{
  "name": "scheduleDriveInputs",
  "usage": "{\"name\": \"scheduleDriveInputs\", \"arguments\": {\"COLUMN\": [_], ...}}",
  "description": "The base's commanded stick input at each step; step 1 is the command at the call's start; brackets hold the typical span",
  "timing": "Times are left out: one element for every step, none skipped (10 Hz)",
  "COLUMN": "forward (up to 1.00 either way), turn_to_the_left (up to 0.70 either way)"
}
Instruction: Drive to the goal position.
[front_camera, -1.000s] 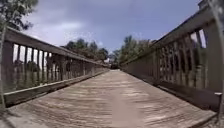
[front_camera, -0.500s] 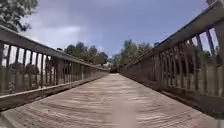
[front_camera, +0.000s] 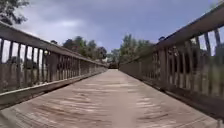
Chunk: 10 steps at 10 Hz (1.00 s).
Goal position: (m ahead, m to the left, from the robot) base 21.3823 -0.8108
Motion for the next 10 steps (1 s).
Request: {"name": "scheduleDriveInputs", "arguments": {"forward": [0.50, 0.50, 0.50, 0.50, 0.50, 0.50, 0.50, 0.50, 0.50, 0.50], "turn_to_the_left": [0.00, 0.00, 0.00, 0.00, 0.00, 0.00, 0.00, 0.00, 0.00, 0.00]}}
